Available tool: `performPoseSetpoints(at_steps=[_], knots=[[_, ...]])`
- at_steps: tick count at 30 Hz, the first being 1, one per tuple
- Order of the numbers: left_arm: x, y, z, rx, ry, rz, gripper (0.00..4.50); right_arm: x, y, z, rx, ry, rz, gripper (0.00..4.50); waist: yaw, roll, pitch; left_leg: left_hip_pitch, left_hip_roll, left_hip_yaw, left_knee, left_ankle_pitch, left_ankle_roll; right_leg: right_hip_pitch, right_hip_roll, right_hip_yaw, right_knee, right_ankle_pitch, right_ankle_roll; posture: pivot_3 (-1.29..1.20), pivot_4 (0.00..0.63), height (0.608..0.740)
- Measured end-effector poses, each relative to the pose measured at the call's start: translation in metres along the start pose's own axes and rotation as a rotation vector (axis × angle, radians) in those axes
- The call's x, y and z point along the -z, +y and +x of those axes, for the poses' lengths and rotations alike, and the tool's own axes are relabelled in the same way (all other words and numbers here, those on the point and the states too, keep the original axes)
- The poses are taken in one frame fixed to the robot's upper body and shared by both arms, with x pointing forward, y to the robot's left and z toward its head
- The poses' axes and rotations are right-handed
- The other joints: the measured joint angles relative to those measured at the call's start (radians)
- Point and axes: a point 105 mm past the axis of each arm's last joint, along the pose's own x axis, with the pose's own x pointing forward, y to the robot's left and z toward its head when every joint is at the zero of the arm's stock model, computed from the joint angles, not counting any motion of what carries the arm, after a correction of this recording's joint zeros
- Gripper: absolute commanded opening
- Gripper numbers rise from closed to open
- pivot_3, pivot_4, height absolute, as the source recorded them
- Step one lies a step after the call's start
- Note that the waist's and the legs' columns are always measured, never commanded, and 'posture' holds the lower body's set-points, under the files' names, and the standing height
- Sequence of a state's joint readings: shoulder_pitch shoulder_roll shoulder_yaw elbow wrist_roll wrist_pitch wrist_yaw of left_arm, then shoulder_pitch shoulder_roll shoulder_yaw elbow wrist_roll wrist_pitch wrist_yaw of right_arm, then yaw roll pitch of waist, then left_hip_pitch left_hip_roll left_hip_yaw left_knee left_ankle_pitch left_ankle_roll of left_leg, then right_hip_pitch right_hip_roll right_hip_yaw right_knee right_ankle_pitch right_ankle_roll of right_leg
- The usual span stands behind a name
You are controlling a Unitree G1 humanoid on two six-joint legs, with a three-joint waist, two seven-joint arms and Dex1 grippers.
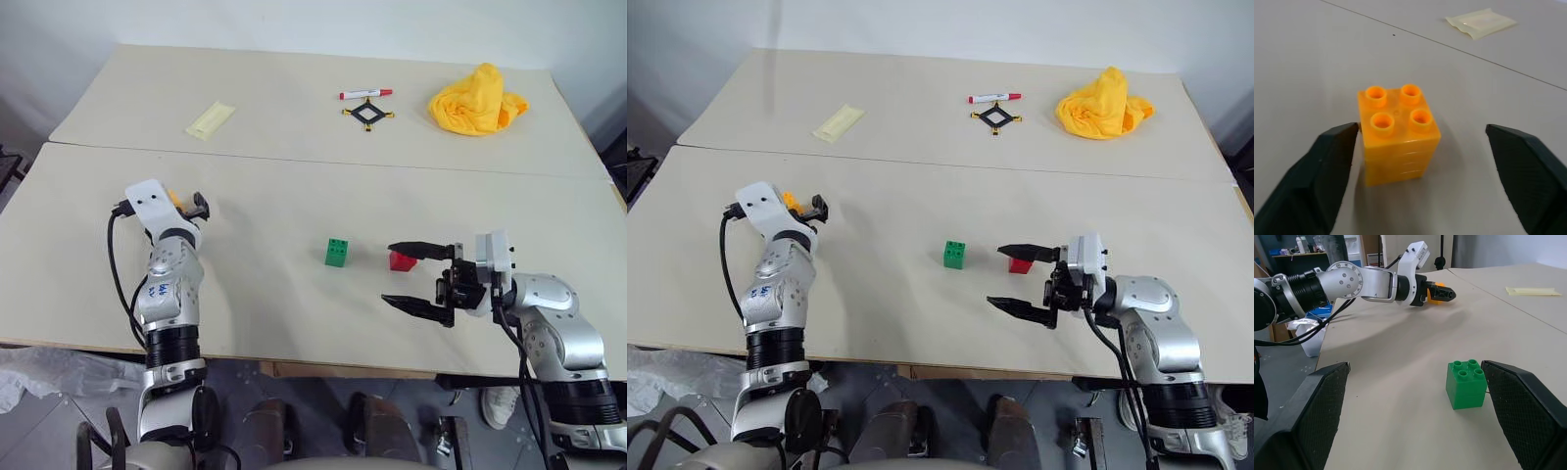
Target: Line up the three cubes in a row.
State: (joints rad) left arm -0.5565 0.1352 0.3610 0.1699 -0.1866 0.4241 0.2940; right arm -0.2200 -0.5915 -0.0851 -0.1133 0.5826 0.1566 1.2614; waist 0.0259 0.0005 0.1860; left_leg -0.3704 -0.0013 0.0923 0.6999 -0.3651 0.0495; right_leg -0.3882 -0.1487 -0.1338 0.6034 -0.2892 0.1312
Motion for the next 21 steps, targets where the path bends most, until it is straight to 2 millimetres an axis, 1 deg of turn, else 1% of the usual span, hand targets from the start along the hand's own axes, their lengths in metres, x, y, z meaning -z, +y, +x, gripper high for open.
performPoseSetpoints(at_steps=[3, 4, 7, 11, 12, 14, 18, 19, 21], knots=[[-0.001, -0.001, 0.000, 0.010, -0.006, 0.011, 2.70, 0.001, 0.000, 0.000, 0.008, 0.000, 0.004, 4.50, 0.000, 0.000, 0.000, 0.000, 0.000, 0.000, 0.000, 0.000, 0.000, 0.000, 0.000, 0.000, 0.000, 0.000, 0.000, 0.00, 0.150, 0.740], [-0.001, 0.001, 0.000, 0.013, -0.011, 0.017, 2.49, 0.001, 0.000, 0.000, 0.010, -0.001, 0.006, 4.50, 0.000, 0.000, 0.000, 0.000, 0.000, 0.000, 0.000, 0.000, 0.000, 0.000, 0.000, 0.000, 0.000, 0.000, 0.000, 0.00, 0.150, 0.740], [-0.002, 0.007, 0.000, 0.034, -0.019, 0.047, 1.55, 0.002, 0.000, 0.000, 0.014, -0.002, 0.009, 4.50, -0.001, 0.000, 0.000, 0.000, 0.000, 0.000, 0.000, 0.000, 0.000, 0.000, 0.000, 0.000, 0.000, 0.000, 0.000, 0.00, 0.150, 0.740], [-0.006, 0.013, 0.001, 0.128, -0.040, 0.101, 1.49, 0.006, 0.002, -0.002, 0.026, 0.002, 0.023, 4.50, -0.001, 0.000, 0.000, 0.000, 0.000, 0.000, 0.000, 0.000, 0.000, 0.000, 0.000, 0.000, 0.000, 0.000, 0.000, 0.00, 0.150, 0.740], [-0.006, 0.014, 0.001, 0.172, -0.040, 0.110, 1.49, 0.008, 0.003, -0.003, 0.031, 0.005, 0.031, 4.50, -0.001, 0.000, 0.000, 0.000, 0.000, 0.001, 0.000, 0.000, 0.000, -0.001, 0.000, 0.000, 0.000, 0.000, 0.000, 0.00, 0.150, 0.740], [-0.009, 0.011, -0.004, 0.326, -0.045, 0.131, 1.49, 0.010, 0.004, -0.006, 0.044, 0.009, 0.042, 4.50, -0.001, 0.000, 0.000, -0.001, 0.000, 0.001, 0.000, 0.000, 0.000, -0.002, 0.000, 0.000, 0.001, 0.000, 0.000, 0.00, 0.150, 0.740], [-0.028, -0.003, -0.022, 0.679, -0.093, 0.199, 1.49, 0.009, 0.003, -0.014, 0.070, 0.024, 0.033, 4.50, -0.002, 0.000, 0.000, -0.001, 0.000, 0.002, 0.000, 0.000, 0.000, -0.002, 0.000, 0.000, 0.001, 0.000, 0.000, 0.00, 0.150, 0.740], [-0.034, -0.010, -0.033, 0.844, -0.110, 0.235, 1.49, 0.008, 0.003, -0.018, 0.075, 0.037, 0.024, 4.50, -0.002, 0.000, 0.000, -0.001, 0.000, 0.002, 0.000, 0.000, 0.000, -0.002, 0.000, 0.000, 0.001, 0.000, 0.000, 0.00, 0.150, 0.740], [-0.040, -0.022, -0.059, 1.165, -0.126, 0.312, 1.49, 0.006, 0.004, -0.029, 0.092, 0.066, 0.016, 4.50, -0.001, 0.000, 0.000, -0.001, 0.000, 0.003, 0.000, 0.000, 0.000, -0.003, 0.000, 0.000, 0.001, 0.000, 0.000, 0.00, 0.150, 0.740]])
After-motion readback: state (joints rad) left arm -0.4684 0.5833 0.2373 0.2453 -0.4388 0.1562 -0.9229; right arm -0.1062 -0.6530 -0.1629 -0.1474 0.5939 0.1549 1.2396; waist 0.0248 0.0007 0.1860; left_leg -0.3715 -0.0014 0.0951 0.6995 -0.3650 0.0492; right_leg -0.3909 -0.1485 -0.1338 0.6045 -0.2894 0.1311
